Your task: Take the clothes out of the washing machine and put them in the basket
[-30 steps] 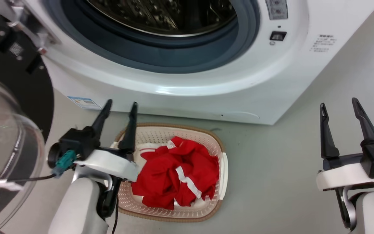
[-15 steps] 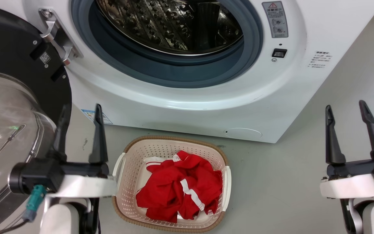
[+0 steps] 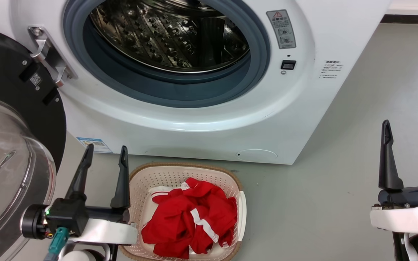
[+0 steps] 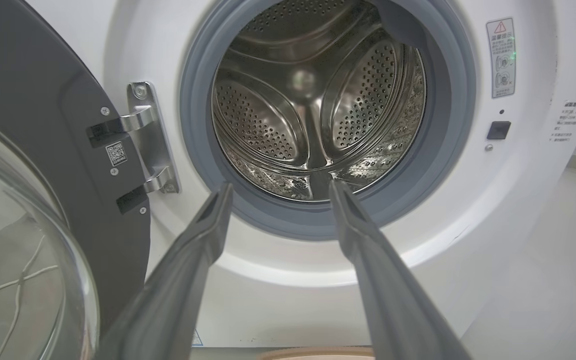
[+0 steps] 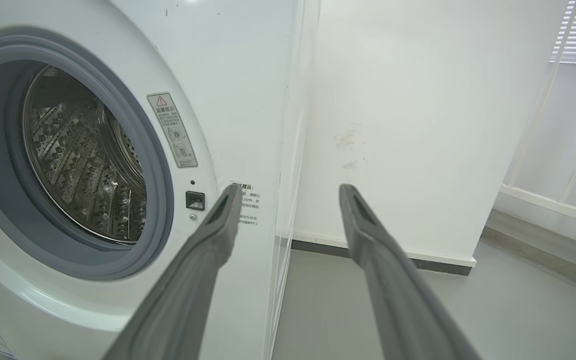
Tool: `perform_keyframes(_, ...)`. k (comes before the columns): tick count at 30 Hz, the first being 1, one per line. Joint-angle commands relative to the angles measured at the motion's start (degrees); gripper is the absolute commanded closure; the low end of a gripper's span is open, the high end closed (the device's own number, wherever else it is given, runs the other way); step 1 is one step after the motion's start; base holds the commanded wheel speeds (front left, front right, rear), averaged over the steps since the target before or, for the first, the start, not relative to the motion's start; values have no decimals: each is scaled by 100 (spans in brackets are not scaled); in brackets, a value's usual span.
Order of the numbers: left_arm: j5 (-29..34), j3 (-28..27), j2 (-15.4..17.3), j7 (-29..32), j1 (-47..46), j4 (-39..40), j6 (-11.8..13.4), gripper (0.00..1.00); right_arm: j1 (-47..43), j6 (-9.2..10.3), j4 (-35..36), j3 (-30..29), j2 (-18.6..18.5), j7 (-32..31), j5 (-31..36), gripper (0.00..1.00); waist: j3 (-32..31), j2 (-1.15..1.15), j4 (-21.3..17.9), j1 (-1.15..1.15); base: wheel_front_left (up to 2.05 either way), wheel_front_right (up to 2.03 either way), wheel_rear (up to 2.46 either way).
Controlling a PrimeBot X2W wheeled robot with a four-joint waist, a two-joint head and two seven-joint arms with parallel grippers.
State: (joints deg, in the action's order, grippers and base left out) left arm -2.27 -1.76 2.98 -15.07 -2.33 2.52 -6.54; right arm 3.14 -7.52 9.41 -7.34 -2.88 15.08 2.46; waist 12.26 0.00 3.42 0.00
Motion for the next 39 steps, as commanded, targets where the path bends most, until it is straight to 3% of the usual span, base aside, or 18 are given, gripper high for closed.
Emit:
perform_keyframes(1,33,31,-11,-15,85,-32,15,0,-75,5,22,1,2,13,-27,0,-29,0,-31,0,0,0,0)
perform_keyframes(26,277,444,-8,-15,-96,-319,123,0,-112,6,-83,80,1,14,-46,0,-337,0,-24,0,0,0,0)
perform_keyframes(39,330,713,55,-15,-50,-536,240,0,-227,6,-174,47,1,13,32,0,-690,0,226,0,0,0,0)
